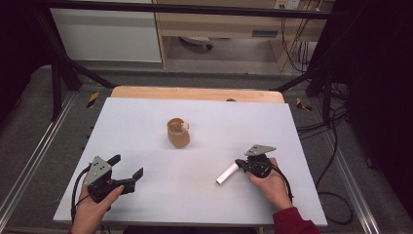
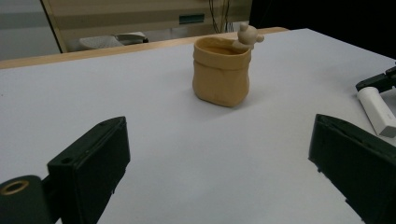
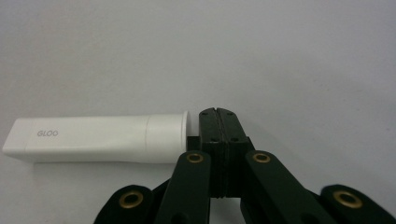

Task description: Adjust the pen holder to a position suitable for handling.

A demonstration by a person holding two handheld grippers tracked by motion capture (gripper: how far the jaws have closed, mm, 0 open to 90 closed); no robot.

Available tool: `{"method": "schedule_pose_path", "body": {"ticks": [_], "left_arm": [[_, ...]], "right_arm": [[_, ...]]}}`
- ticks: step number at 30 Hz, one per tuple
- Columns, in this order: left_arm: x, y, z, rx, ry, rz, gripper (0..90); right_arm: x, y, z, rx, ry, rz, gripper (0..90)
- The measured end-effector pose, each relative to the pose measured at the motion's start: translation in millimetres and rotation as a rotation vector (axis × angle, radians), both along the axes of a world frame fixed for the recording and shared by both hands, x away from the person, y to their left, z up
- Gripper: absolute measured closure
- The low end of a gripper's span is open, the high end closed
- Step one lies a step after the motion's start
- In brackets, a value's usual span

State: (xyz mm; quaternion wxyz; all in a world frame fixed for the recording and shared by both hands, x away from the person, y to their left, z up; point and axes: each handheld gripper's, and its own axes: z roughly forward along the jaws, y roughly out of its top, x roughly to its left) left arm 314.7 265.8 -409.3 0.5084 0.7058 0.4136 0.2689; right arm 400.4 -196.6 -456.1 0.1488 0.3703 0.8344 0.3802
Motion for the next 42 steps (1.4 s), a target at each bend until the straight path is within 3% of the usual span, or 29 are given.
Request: {"method": "schedule_pose_path", "body": {"ticks": [11, 26, 34, 42], "left_arm": [[0.3, -0.2, -0.6, 0.007, 0.005, 0.001, 5.4], [0.9, -1.3, -1.7, 0.015, 0.010, 0.005, 5.8], [0.9, -2.1, -2.0, 0.015, 0.011, 0.001, 5.8], [1.0, -1.4, -1.7, 0.017, 0.010, 0.001, 5.8]], "right_arm": [[-20.6, 26.7, 3.5, -0.036, 0.028, 0.003, 90.0], [-52.0, 66.4, 6.6, -0.013, 0.106, -0.023, 90.0], [-66.0, 88.7, 7.2, -0.034, 0.096, 0.007, 90.0], [-66.9, 90.5, 7.2, -0.041, 0.088, 0.024, 90.0]]}}
